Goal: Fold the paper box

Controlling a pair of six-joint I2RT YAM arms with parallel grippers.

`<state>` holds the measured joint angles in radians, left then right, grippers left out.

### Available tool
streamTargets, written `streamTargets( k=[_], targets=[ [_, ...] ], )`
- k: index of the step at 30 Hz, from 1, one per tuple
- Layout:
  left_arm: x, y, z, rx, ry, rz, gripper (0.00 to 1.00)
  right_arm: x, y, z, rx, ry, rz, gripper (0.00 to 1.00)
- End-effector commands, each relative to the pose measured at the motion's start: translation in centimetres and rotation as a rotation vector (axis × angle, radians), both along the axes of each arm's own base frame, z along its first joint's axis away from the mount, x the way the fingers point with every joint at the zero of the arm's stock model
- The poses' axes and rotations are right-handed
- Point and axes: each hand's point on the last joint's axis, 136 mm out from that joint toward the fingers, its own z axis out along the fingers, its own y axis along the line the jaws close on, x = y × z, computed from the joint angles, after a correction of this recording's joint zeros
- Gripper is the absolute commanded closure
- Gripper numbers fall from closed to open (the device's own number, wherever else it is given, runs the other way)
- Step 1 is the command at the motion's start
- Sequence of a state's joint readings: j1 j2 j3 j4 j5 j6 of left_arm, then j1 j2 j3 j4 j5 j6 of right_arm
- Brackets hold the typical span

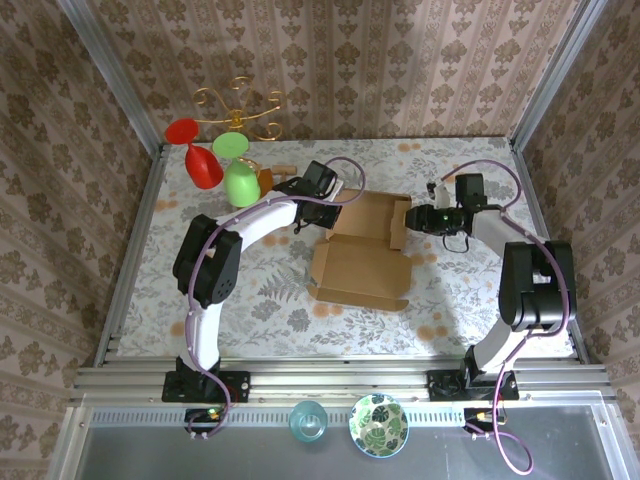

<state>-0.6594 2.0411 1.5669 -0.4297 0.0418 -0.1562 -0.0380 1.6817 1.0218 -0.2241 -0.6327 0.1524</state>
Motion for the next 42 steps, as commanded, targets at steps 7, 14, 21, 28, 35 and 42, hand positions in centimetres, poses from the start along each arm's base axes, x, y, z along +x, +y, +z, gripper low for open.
streamTargets(
  k=[7,14,21,28,35,42],
  targets=[
    [-1.0,0.7,-2.0,0.065,0.066,-0.029,1.00,2.4,-0.2,-0.9,-0.147,-0.019,-0.042,0.57],
    [-1.0,0.6,-2.1,0.067,0.068,-0.034,1.00,2.9,0.0,-1.6,-0.215,-0.007,-0.067,0.54],
    [-1.0,0.6,-2.1,0.070,0.072,-0.039,1.00,3.4,0.6,-2.0,-0.227,0.015,-0.064,0.53],
    [-1.0,0.6,-2.0,0.070,0.073,-0.040,1.00,3.3,1.7,-2.8,-0.341,0.048,-0.033,0.60],
    [-0.9,0.5,-2.0,0.070,0.076,-0.038,1.00,3.4,-0.1,-3.2,-0.461,0.074,-0.113,0.83],
    [-0.7,0.4,-2.2,0.069,0.088,-0.025,1.00,3.0,-0.8,-3.4,-0.606,0.101,-0.192,0.99]
  ],
)
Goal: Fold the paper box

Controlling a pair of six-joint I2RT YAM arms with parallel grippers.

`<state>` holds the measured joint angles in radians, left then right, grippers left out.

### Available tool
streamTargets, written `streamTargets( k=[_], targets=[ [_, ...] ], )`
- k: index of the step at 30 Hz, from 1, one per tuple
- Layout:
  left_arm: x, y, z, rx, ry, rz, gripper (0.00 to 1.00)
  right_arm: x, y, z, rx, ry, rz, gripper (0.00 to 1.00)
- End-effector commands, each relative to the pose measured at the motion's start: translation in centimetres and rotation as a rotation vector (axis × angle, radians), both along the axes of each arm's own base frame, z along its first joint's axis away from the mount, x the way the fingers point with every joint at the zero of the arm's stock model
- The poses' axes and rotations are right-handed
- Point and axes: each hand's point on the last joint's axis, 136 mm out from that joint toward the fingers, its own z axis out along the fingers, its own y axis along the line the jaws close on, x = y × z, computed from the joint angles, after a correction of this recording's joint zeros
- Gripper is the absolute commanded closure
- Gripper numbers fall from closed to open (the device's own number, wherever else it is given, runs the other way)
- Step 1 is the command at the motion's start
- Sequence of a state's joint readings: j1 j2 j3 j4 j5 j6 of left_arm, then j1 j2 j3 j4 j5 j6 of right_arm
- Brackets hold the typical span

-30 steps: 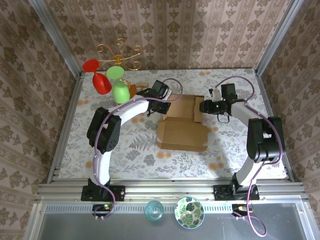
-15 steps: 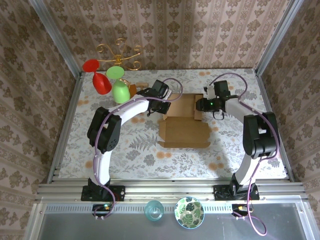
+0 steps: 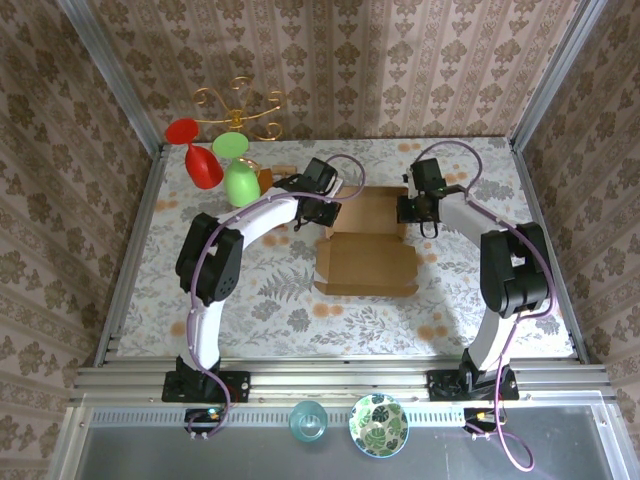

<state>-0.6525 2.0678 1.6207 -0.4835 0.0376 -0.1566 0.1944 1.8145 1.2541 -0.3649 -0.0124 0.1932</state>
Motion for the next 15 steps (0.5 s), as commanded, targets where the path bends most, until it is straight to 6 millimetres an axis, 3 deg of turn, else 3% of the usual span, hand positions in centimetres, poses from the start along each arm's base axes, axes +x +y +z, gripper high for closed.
streamTargets(
  k=[1,15],
  targets=[
    [-1.2,0.1,-2.2,0.047,0.072,-0.036,1.00,-1.2,-1.2,-1.9,-0.125,0.084,-0.076,1.00],
    [-1.2,0.5,-2.6,0.074,0.092,0.024,1.00,-2.8,-2.9,-0.9,-0.437,0.162,-0.293,1.00]
  ],
)
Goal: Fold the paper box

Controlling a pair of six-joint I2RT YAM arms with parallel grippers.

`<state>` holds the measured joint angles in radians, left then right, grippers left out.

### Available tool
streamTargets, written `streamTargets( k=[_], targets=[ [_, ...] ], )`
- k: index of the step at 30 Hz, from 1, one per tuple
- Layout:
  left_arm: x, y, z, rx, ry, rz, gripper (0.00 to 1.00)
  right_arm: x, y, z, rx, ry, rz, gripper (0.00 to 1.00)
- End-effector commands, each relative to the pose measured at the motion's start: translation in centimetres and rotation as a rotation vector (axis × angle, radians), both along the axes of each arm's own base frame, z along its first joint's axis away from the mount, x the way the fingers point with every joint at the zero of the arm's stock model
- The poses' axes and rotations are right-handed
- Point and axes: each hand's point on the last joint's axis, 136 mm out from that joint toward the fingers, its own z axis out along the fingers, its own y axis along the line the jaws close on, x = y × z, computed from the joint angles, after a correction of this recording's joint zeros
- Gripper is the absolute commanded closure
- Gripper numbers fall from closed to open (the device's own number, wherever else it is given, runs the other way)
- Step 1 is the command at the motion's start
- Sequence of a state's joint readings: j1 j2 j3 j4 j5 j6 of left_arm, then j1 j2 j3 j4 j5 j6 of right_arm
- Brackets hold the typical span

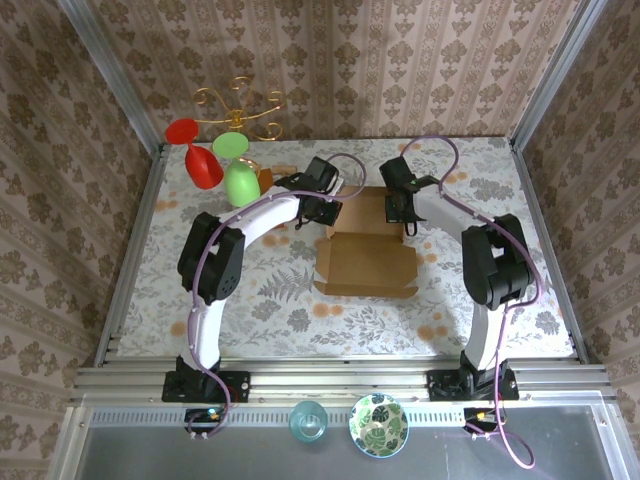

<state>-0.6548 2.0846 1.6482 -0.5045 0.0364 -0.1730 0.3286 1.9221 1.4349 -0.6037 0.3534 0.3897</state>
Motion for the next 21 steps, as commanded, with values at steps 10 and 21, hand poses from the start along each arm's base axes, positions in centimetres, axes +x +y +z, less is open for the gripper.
streamTargets(
  k=[10,21],
  targets=[
    [-1.5,0.5,-2.8,0.077,0.087,0.032,1.00,-2.2,-1.2,-1.0,-0.125,0.091,-0.062,1.00],
    [-0.9,2.7,-4.3,0.208,0.073,0.067,1.00,-2.4,-0.6,-1.0,-0.104,0.118,-0.028,1.00]
  ],
)
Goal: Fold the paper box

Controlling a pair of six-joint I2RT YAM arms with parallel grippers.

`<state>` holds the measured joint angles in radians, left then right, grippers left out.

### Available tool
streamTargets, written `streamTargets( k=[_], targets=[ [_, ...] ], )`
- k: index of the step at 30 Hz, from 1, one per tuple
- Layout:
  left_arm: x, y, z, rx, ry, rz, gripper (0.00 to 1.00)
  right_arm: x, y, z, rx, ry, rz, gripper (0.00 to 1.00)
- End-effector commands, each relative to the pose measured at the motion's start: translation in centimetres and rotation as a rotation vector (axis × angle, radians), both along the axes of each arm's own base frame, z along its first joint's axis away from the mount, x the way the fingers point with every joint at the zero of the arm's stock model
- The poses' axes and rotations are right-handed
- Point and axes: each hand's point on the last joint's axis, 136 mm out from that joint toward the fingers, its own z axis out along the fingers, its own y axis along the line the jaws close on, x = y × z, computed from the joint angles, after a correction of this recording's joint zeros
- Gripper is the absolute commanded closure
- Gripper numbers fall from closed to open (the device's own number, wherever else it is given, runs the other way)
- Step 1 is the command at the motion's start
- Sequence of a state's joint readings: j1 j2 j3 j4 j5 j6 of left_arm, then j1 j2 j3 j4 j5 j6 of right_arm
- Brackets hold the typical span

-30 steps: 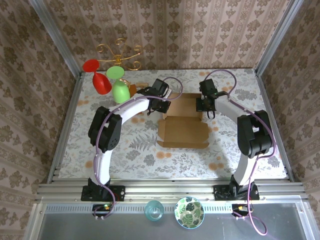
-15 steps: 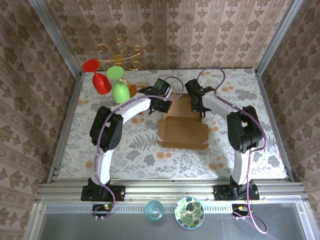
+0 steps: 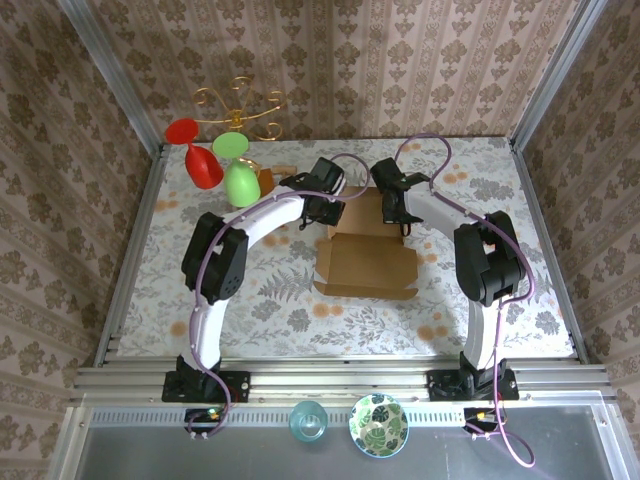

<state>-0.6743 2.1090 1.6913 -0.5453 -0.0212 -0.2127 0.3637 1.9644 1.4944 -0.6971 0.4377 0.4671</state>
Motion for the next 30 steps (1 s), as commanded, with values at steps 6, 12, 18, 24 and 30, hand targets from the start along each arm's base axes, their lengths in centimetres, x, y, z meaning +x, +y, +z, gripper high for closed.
streamTargets(
  k=[6,12,18,24,30],
  targets=[
    [0.1,4.1,-3.9,0.308,0.021,0.070,1.00,-1.8,-0.2,-1.0,-0.017,0.108,0.037,1.00],
    [0.1,3.1,-4.6,0.298,0.036,0.078,1.00,-1.4,0.8,-1.3,0.023,0.123,0.067,1.00],
    [1.0,1.3,-4.3,0.077,0.082,0.082,0.88,-1.1,1.4,-1.8,0.074,0.139,0.123,1.00],
    [1.4,0.1,-4.4,-0.025,0.127,0.032,0.83,-0.7,2.0,-2.1,0.119,0.157,0.157,1.00],
    [1.2,0.0,-4.7,-0.032,0.146,0.026,0.83,-0.3,2.2,-1.9,0.125,0.151,0.161,1.00]
  ],
)
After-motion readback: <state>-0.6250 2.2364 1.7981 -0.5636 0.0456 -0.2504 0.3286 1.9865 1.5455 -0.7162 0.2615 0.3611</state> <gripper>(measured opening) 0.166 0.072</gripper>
